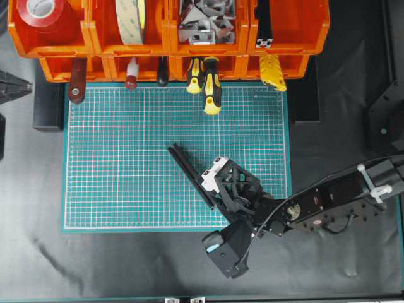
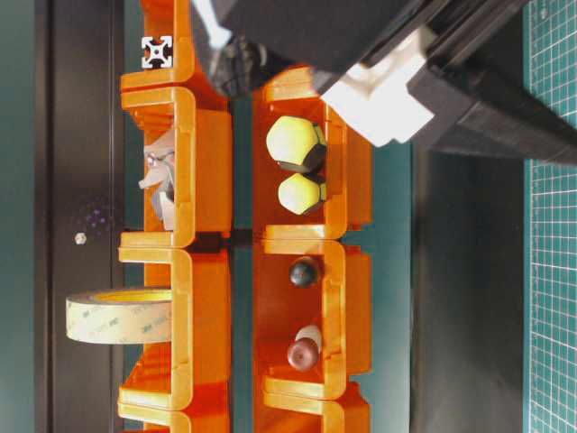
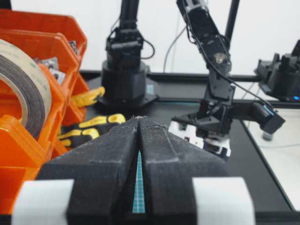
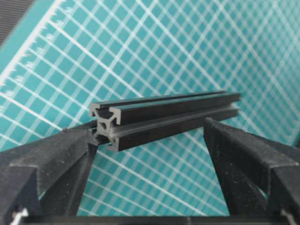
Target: Pick frame from container rack with right arm.
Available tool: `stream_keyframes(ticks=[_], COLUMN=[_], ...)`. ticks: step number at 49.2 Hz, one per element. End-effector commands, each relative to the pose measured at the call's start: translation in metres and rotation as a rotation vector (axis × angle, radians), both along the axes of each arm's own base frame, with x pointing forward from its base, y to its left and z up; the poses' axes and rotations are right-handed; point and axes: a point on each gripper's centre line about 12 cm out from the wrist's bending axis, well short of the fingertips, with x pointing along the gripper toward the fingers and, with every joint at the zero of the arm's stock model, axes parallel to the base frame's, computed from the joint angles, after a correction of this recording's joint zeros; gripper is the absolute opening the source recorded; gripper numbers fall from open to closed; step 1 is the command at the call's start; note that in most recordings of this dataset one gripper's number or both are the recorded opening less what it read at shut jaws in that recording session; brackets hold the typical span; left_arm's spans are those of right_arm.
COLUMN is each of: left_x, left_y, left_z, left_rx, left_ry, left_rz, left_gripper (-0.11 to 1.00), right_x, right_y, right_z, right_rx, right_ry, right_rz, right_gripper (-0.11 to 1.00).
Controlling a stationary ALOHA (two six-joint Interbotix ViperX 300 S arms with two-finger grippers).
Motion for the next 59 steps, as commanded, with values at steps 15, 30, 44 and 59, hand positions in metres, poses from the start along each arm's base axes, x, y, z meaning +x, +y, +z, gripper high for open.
stream_keyframes(ticks=[15,30,44,59], left_x=[0.001,0.000,0.000,-0.002], left_y=[0.000,-0.001,-0.002,-0.001], left_z=[0.010,0.010,0.009,0.005], left_rx=[-0.002,-0.002,-0.001,-0.002], left_ry=[-0.011,-0.006,0.006,0.045], left_rz=[-0.001,-0.007,-0.008,-0.006], left_gripper=[0.00,0.00,0.00,0.00], right_x=[-0.012,-0.016,-0.024,-0.074], right_y=[0.009,0.012,-0.013,-0.046], right_z=[-0.004,0.006,0.081,0.146], right_rx=[0.215,0.355,0.540,0.781], right_ry=[0.039,0.050,-0.110,-0.329], right_rz=[-0.108,-0.216,-0.377,-0.426], right_gripper=[0.84,0.84,0.84,0.84])
